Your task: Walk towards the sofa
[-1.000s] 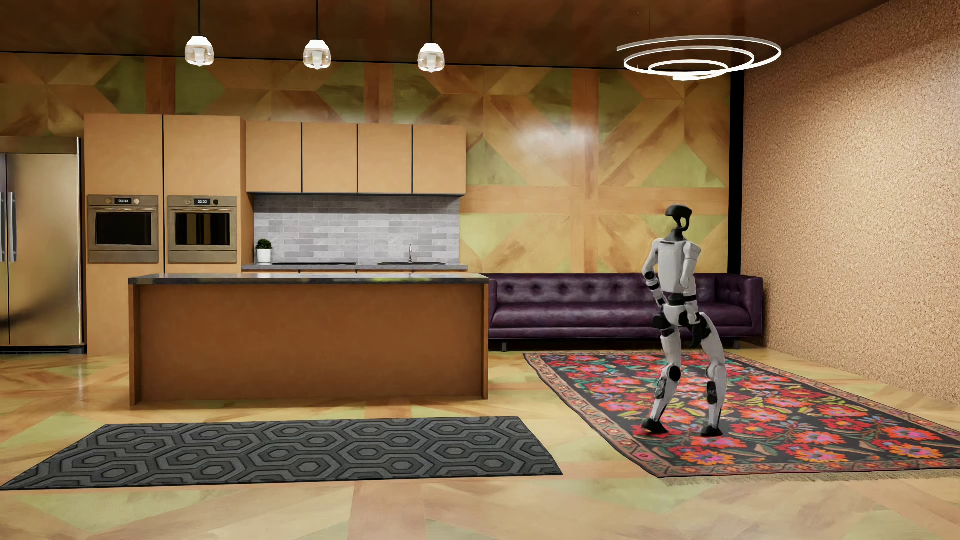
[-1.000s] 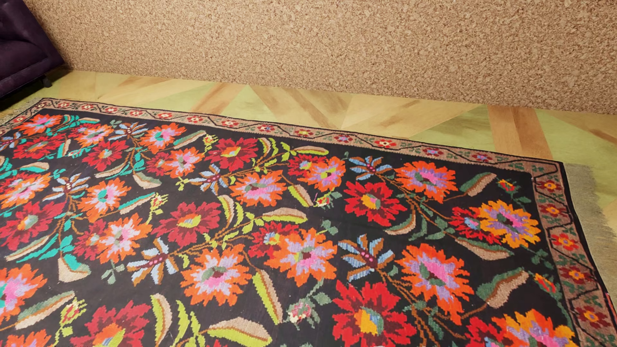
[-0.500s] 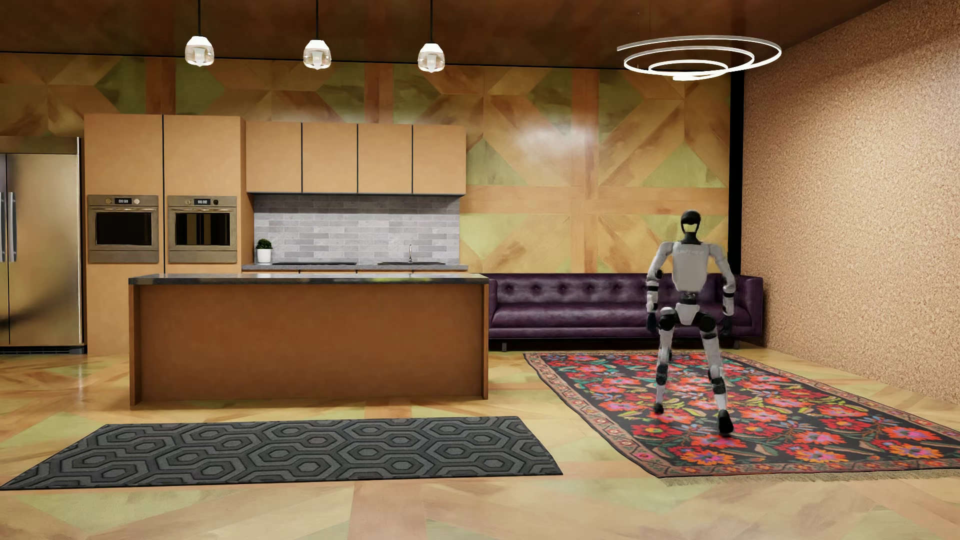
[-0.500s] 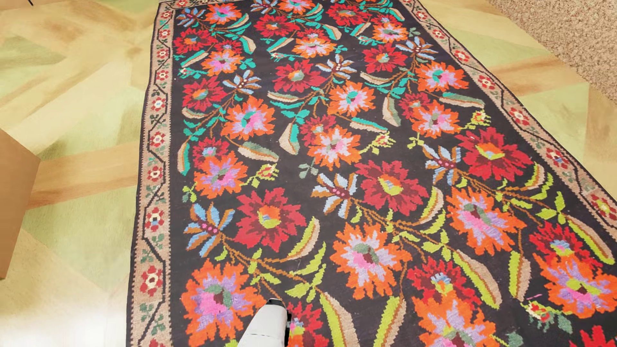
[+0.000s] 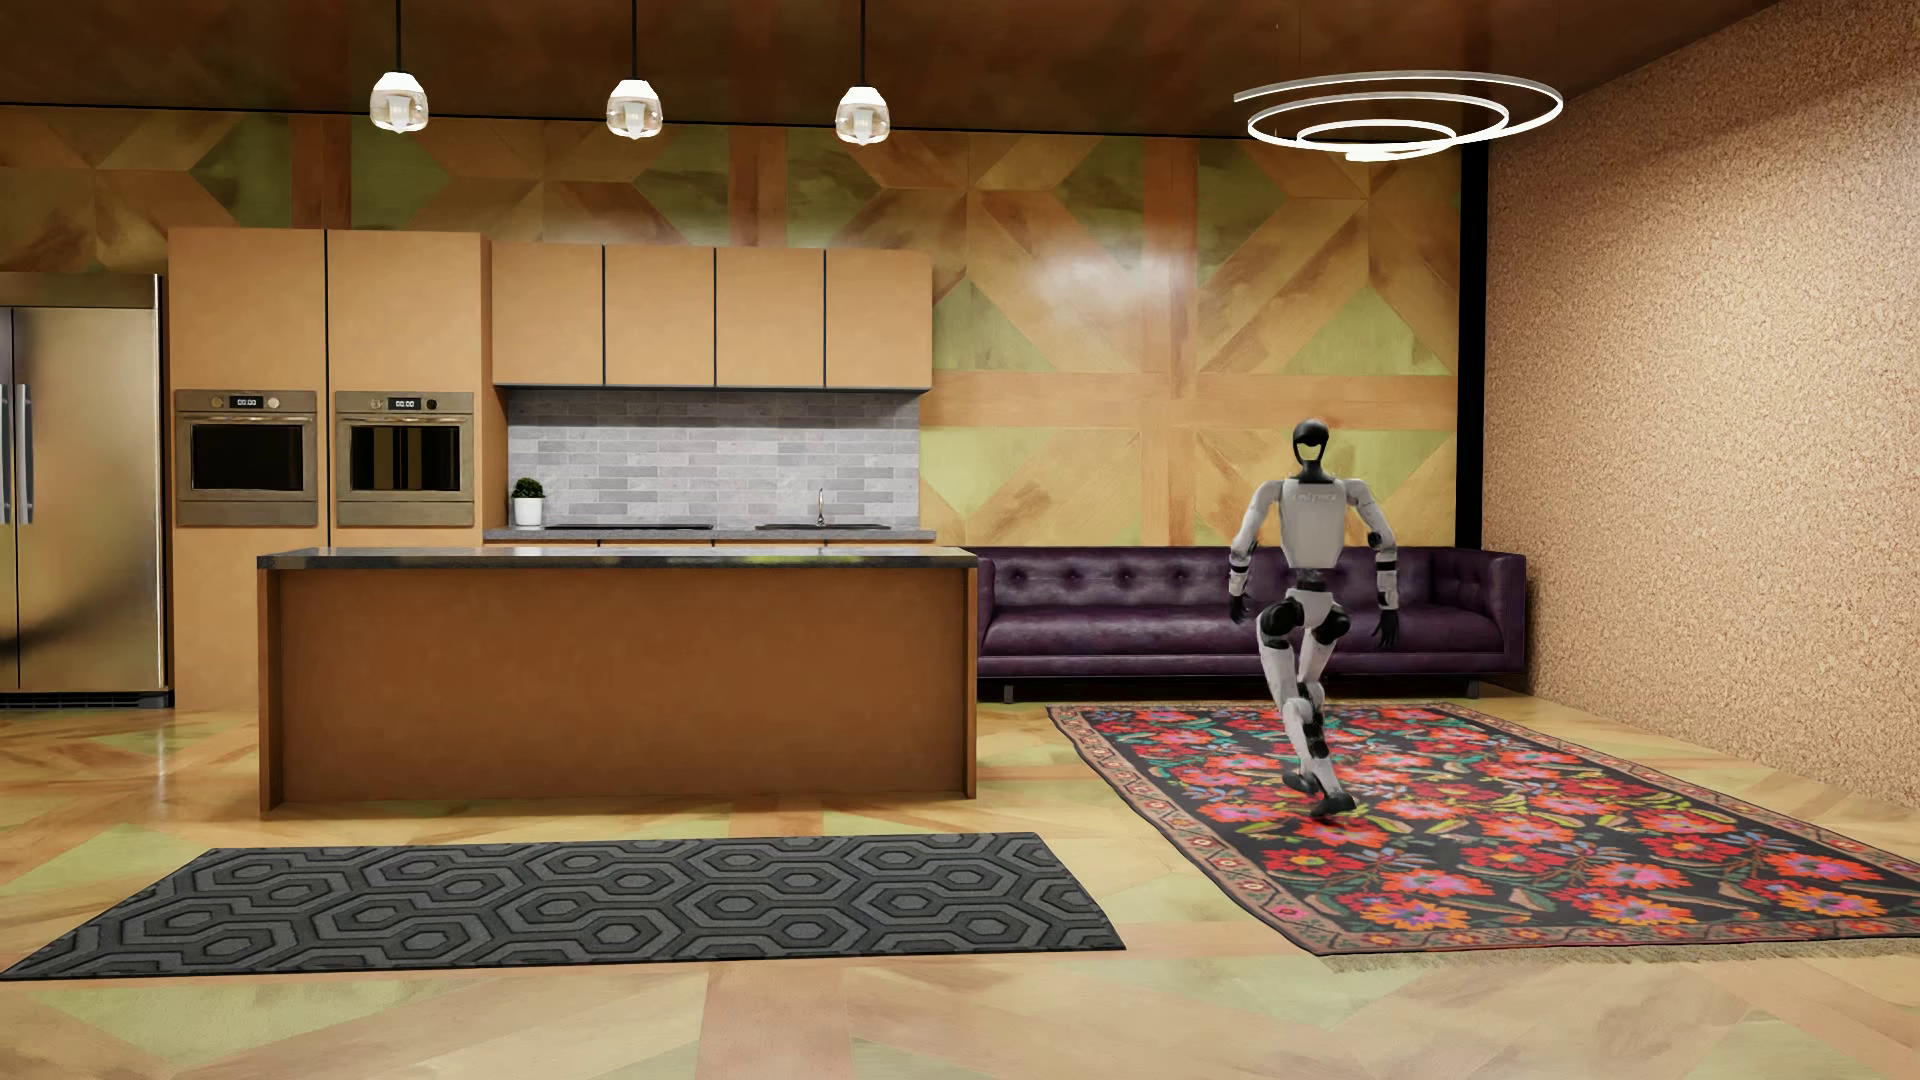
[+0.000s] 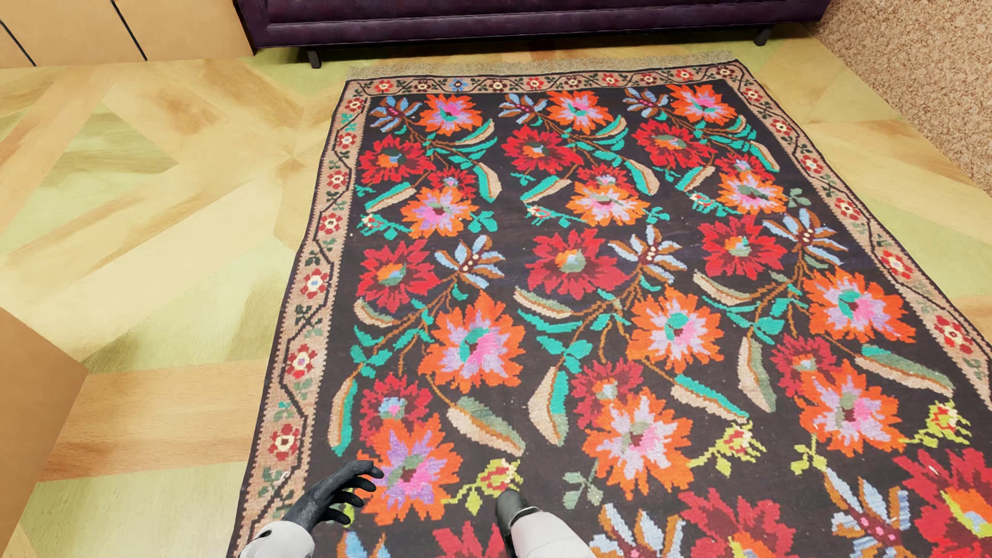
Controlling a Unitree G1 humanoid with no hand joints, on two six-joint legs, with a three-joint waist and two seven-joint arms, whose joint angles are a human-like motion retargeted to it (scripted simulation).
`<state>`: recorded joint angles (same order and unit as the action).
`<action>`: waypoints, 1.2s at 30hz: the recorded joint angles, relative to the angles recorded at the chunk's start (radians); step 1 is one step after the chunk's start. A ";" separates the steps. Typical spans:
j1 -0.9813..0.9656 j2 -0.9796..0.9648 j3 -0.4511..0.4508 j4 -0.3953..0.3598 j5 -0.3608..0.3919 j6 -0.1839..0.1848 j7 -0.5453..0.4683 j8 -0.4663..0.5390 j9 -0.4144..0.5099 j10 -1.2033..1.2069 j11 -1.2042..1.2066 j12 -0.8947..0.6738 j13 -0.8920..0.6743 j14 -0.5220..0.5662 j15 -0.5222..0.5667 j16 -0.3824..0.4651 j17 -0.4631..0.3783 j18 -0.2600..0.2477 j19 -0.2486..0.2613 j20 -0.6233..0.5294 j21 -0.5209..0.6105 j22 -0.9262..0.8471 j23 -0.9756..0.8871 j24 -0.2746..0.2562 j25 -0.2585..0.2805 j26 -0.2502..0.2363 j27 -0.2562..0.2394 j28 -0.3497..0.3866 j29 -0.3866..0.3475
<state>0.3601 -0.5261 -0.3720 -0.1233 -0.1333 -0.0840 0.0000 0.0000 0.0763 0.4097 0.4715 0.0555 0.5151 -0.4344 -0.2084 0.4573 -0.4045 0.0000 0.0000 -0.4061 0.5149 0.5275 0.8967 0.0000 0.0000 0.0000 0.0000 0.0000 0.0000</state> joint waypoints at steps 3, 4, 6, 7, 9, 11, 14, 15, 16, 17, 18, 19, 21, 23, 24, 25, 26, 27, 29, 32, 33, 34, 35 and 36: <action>0.040 -0.075 -0.058 0.168 0.055 0.073 0.000 0.000 0.012 0.199 0.321 0.022 -0.012 0.253 0.098 -0.039 0.004 0.000 0.000 0.047 0.035 0.015 0.086 0.000 0.000 0.000 0.000 0.000 0.000; -0.019 -0.023 -0.029 0.189 0.081 0.079 0.000 0.000 0.022 0.389 0.386 0.050 -0.047 0.413 0.049 -0.049 0.013 0.000 0.000 0.040 0.037 0.053 0.117 0.000 0.000 0.000 0.000 0.000 0.000; -0.257 0.123 0.085 0.163 0.138 0.075 0.000 0.000 0.027 0.869 0.367 0.067 -0.071 0.518 -0.028 -0.050 0.040 0.000 0.000 -0.078 -0.004 0.147 0.046 0.000 0.000 0.000 0.000 0.000 0.000; -0.348 0.220 0.168 0.128 0.153 0.054 0.000 0.000 0.038 0.973 0.313 0.088 -0.096 0.498 -0.022 -0.058 0.047 0.000 0.000 -0.137 -0.024 0.207 -0.006 0.000 0.000 0.000 0.000 0.000 0.000; -0.551 0.409 0.308 0.075 0.157 -0.001 0.000 0.000 0.041 0.943 0.192 0.209 -0.155 0.525 -0.021 -0.057 0.066 0.000 0.000 -0.126 -0.065 0.232 -0.144 0.000 0.000 0.000 0.000 0.000 0.000; -0.677 0.597 0.396 0.046 0.142 -0.013 0.000 0.000 0.045 0.568 0.086 0.262 -0.214 0.693 -0.032 -0.071 0.063 0.000 0.000 -0.285 -0.146 0.393 -0.293 0.000 0.000 0.000 0.000 0.000 0.000; -0.769 0.788 0.499 0.070 0.115 0.004 0.000 0.000 0.022 0.048 0.025 0.367 -0.311 0.288 -0.127 -0.074 0.035 0.000 0.000 -0.382 -0.191 0.454 -0.450 0.000 0.000 0.000 0.000 0.000 0.000; -0.797 0.821 0.530 0.085 0.095 0.010 0.000 0.000 0.015 0.073 0.037 0.394 -0.332 0.087 -0.165 -0.077 0.027 0.000 0.000 -0.397 -0.216 0.464 -0.473 0.000 0.000 0.000 0.000 0.000 0.000; -0.822 0.853 0.565 0.081 0.074 0.009 0.000 0.000 0.019 0.067 0.060 0.414 -0.342 0.082 -0.162 -0.079 0.026 0.000 0.000 -0.419 -0.237 0.475 -0.474 0.000 0.000 0.000 0.000 0.000 0.000; -0.841 0.898 0.585 0.063 0.049 -0.002 0.000 0.000 0.024 0.087 0.086 0.427 -0.339 0.263 -0.115 -0.079 0.036 0.000 0.000 -0.436 -0.256 0.491 -0.442 0.000 0.000 0.000 0.000 0.000 0.000; -0.878 0.894 0.578 0.033 0.033 -0.016 0.000 0.000 0.005 0.131 0.149 0.431 -0.322 0.524 0.010 -0.083 0.049 0.000 0.000 -0.448 -0.268 0.504 -0.402 0.000 0.000 0.000 0.000 0.000 0.000; -0.883 0.851 0.562 -0.014 -0.015 -0.050 0.000 0.000 0.000 0.214 0.309 0.420 -0.303 0.656 0.209 -0.084 0.074 0.000 0.000 -0.475 -0.253 0.521 -0.318 0.000 0.000 0.000 0.000 0.000 0.000; -0.768 0.688 0.513 -0.071 -0.029 -0.044 0.000 0.000 0.022 0.278 0.693 0.363 -0.267 0.628 0.363 -0.092 0.083 0.000 0.000 -0.452 -0.173 0.501 -0.138 0.000 0.000 0.000 0.000 0.000 0.000; -0.577 0.502 0.388 -0.093 -0.030 -0.023 0.000 0.000 0.045 0.228 0.941 0.296 -0.252 0.524 0.051 -0.080 0.091 0.000 0.000 -0.386 -0.076 0.407 0.012 0.000 0.000 0.000 0.000 0.000 0.000; -0.485 0.423 0.321 -0.085 -0.022 -0.004 0.000 0.000 0.043 0.195 0.939 0.248 -0.218 0.471 -0.023 -0.075 0.088 0.000 0.000 -0.367 -0.043 0.367 0.059 0.000 0.000 0.000 0.000 0.000 0.000; -0.402 0.345 0.258 -0.069 -0.010 0.013 0.000 0.000 0.040 0.155 0.864 0.205 -0.176 0.403 -0.052 -0.063 0.083 0.000 0.000 -0.318 -0.035 0.297 0.078 0.000 0.000 0.000 0.000 0.000 0.000; -0.305 0.307 0.214 -0.050 -0.005 0.026 0.000 0.000 0.038 0.114 0.714 0.168 -0.125 0.339 -0.042 -0.049 0.075 0.000 0.000 -0.271 -0.024 0.231 0.089 0.000 0.000 0.000 0.000 0.000 0.000; -0.244 0.260 0.164 -0.025 -0.002 0.038 0.000 0.000 0.027 0.082 0.538 0.126 -0.089 0.274 -0.014 -0.042 0.062 0.000 0.000 -0.199 -0.014 0.178 0.097 0.000 0.000 0.000 0.000 0.000 0.000; -0.121 0.206 0.112 -0.020 -0.023 0.028 0.000 0.000 0.004 0.021 0.150 0.042 -0.037 0.146 0.189 -0.035 0.048 0.000 0.000 -0.063 -0.011 0.105 0.098 0.000 0.000 0.000 0.000 0.000 0.000; -0.042 0.110 0.064 0.016 -0.027 0.027 0.000 0.000 -0.034 0.048 0.027 -0.038 -0.016 0.107 0.740 -0.023 0.055 0.000 0.000 0.040 -0.040 0.032 0.131 0.000 0.000 0.000 0.000 0.000 0.000; -0.019 0.104 0.044 0.048 -0.005 0.033 0.000 0.000 -0.034 0.094 0.100 -0.024 -0.018 0.149 0.475 -0.025 0.063 0.000 0.000 0.060 -0.055 0.014 0.143 0.000 0.000 0.000 0.000 0.000 0.000; -0.024 0.115 0.036 0.052 0.025 0.036 0.000 0.000 -0.051 0.188 0.154 0.019 -0.013 0.235 0.323 -0.045 0.062 0.000 0.000 0.101 -0.064 -0.003 0.150 0.000 0.000 0.000 0.000 0.000 0.000; -0.053 0.111 0.063 0.100 0.090 0.050 0.000 0.000 -0.061 0.338 0.222 0.059 -0.009 0.365 0.187 -0.061 0.069 0.000 0.000 0.093 -0.066 0.027 0.169 0.000 0.000 0.000 0.000 0.000 0.000; -0.114 0.180 0.066 0.139 0.109 0.067 0.000 0.000 -0.047 0.535 0.269 0.081 -0.023 0.480 0.104 -0.075 0.071 0.000 0.000 0.045 -0.073 0.085 0.173 0.000 0.000 0.000 0.000 0.000 0.000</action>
<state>0.2456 -0.3463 -0.3064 0.0159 -0.0245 -0.0167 0.0000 0.0000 0.0297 0.9449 0.7402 0.1367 0.4918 0.0459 -0.1041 0.3823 -0.3334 0.0000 0.0000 -0.3616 0.4419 0.6128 1.0695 0.0000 0.0000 0.0000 0.0000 0.0000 0.0000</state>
